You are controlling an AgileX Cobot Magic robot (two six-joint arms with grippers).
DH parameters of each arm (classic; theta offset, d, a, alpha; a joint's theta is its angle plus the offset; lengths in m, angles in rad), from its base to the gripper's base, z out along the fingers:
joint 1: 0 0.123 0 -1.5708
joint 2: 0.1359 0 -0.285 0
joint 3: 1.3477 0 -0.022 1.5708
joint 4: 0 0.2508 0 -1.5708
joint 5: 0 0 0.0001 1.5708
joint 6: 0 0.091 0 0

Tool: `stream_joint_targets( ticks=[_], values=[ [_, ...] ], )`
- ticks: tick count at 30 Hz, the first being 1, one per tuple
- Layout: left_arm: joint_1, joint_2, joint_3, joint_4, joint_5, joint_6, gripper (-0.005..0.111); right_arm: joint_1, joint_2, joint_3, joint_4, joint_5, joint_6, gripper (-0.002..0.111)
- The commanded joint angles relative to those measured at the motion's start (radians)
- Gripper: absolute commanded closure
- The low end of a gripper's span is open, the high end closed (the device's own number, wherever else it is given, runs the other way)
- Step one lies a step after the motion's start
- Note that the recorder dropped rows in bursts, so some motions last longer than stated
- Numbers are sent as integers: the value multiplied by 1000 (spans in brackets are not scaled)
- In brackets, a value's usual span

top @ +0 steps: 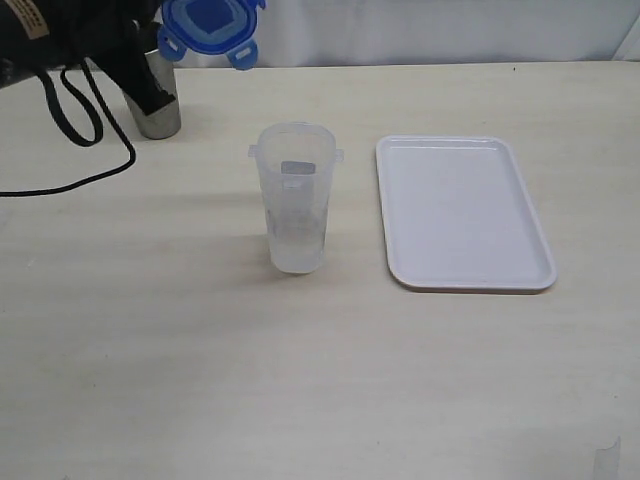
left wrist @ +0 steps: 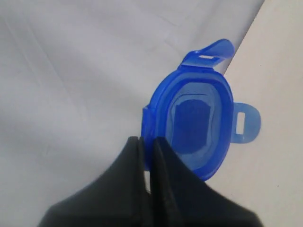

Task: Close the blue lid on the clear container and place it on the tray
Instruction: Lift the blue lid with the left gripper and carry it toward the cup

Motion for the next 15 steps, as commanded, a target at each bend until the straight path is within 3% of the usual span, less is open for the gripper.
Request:
stream_joint_targets(
  ticks=[1, 5, 9, 15],
  values=[
    [-8, 44, -7, -9, -80, 155, 107, -2, -4, 2, 6, -3, 4, 104],
    [-8, 77, -16, -57, -154, 218, 107, -2, -4, 2, 6, -3, 4, 104],
    [-19, 123, -67, -76, -125, 235, 107, -2, -4, 2, 6, -3, 4, 104],
    [-93, 180, -137, -293, -119, 514, 107, -2, -4, 2, 6, -3, 4, 104]
  ],
)
